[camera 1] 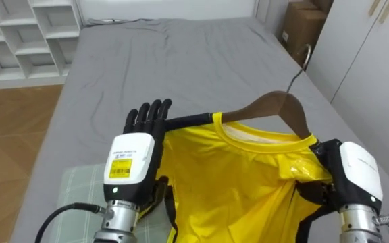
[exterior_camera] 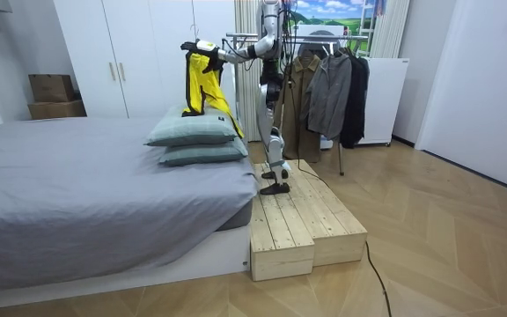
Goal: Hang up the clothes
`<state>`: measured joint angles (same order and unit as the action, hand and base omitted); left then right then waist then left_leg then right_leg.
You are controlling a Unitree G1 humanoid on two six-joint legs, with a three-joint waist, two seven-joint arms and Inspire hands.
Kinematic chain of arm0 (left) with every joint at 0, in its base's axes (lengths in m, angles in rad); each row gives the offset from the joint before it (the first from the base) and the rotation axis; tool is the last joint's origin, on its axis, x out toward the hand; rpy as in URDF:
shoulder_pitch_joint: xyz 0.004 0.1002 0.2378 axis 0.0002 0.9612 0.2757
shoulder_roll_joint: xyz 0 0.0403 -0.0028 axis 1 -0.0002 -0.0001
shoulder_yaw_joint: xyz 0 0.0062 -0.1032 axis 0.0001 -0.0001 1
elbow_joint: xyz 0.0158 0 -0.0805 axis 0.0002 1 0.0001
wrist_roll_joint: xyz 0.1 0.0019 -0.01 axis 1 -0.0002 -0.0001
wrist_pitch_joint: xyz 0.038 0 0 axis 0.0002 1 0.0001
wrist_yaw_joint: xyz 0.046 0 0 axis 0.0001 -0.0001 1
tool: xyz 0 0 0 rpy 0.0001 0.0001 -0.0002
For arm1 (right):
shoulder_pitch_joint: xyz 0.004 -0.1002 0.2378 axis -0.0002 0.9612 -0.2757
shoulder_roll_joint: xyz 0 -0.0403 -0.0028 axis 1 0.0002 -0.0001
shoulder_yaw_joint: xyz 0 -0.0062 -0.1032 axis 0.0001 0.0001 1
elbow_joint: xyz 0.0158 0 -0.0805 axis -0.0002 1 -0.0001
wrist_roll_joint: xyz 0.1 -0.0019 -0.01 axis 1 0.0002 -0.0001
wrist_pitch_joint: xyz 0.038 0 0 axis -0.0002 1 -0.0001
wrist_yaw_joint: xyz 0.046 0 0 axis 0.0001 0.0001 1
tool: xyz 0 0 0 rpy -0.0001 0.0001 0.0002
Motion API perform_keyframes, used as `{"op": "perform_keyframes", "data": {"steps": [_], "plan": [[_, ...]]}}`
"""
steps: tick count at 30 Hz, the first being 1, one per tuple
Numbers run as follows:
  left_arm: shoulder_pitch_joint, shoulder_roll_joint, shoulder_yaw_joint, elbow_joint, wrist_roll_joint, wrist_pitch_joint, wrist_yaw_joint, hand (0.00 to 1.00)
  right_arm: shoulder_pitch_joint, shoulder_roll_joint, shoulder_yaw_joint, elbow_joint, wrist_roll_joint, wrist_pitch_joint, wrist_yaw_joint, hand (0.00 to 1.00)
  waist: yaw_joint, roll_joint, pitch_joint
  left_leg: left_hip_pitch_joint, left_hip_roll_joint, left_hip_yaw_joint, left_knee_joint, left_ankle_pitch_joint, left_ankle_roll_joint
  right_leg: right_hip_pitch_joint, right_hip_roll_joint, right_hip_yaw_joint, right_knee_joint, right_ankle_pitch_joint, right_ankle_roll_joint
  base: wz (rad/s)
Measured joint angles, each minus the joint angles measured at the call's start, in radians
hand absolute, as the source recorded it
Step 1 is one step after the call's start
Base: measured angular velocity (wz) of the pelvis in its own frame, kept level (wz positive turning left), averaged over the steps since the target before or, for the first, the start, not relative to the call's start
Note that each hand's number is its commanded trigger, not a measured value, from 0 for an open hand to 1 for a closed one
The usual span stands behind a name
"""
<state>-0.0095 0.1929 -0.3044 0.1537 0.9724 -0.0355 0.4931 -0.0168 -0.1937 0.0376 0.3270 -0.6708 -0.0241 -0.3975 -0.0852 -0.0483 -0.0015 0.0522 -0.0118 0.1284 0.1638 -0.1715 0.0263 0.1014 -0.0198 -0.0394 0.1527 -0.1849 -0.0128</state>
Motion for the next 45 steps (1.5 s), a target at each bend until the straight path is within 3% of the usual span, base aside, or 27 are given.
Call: {"op": "perform_keyframes", "data": {"steps": [10,19,24,37,41,43,45], "plan": [[0.01,0.0,-0.012,0.0,-0.114,0.0,-0.036,0.0,0.008,0.0,-0.001,0.025,0.024,0.004,0.002,1.0,-0.002,0.0,0.0005,-0.002,0.001,0.011,0.002,0.0,0.0,-0.006,0.0,0.008,0.0,0.0,0.0,-0.04],[0.062,0.003,-0.002,0.001,-0.256,-0.003,-0.046,0.0,0.02,0.0,-0.023,0.025,0.046,-0.001,-0.042,1.0,-0.002,0.002,0.0013,-0.007,0.001,0.025,0.004,0.0,0.0,-0.017,-0.005,0.011,0.006,0.0,0.002,-0.04],[0.087,0.008,0.032,0.002,-0.314,-0.018,-0.044,0.0,0.068,0.0,-0.03,0.032,0.048,-0.008,-0.08,1.0,-0.002,0.002,0.0019,0.005,0.002,0.06,0.0,0.0,0.0,-0.022,-0.005,0.036,0.019,0.001,0.003,-0.13],[0.138,0.009,0.077,0.091,-0.393,-0.019,-0.038,0.0,0.151,-0.001,-0.087,0.098,0.076,-0.006,-0.104,1.0,-0.025,-0.021,0.0112,0.016,0.006,0.096,-0.013,-0.006,0.009,-0.043,0.002,0.076,0.023,0.003,0.009,-0.1],[0.144,0.005,0.112,0.12,-0.437,-0.017,-0.044,0.0,0.157,-0.001,-0.102,0.092,0.029,0.0,-0.105,1.0,-0.019,-0.032,0.0156,0.021,0.017,0.146,-0.011,-0.006,0.008,-0.071,0.011,0.112,0.051,0.003,0.009,-0.31],[0.152,0.0,0.132,0.121,-0.452,-0.016,-0.047,0.0,0.157,-0.001,-0.102,0.086,0.021,0.0,-0.105,1.0,-0.011,-0.039,0.0135,0.027,0.025,0.18,-0.015,-0.008,0.004,-0.085,0.017,0.129,0.058,0.004,0.008,-0.58],[0.164,-0.005,0.149,0.121,-0.47,-0.016,-0.049,0.0,0.156,0.0,-0.1,0.084,0.017,-0.001,-0.104,1.0,0.012,-0.04,0.0124,0.045,0.047,0.253,-0.013,-0.024,-0.001,-0.103,0.021,0.089,0.07,0.012,0.005,-0.96]]}}
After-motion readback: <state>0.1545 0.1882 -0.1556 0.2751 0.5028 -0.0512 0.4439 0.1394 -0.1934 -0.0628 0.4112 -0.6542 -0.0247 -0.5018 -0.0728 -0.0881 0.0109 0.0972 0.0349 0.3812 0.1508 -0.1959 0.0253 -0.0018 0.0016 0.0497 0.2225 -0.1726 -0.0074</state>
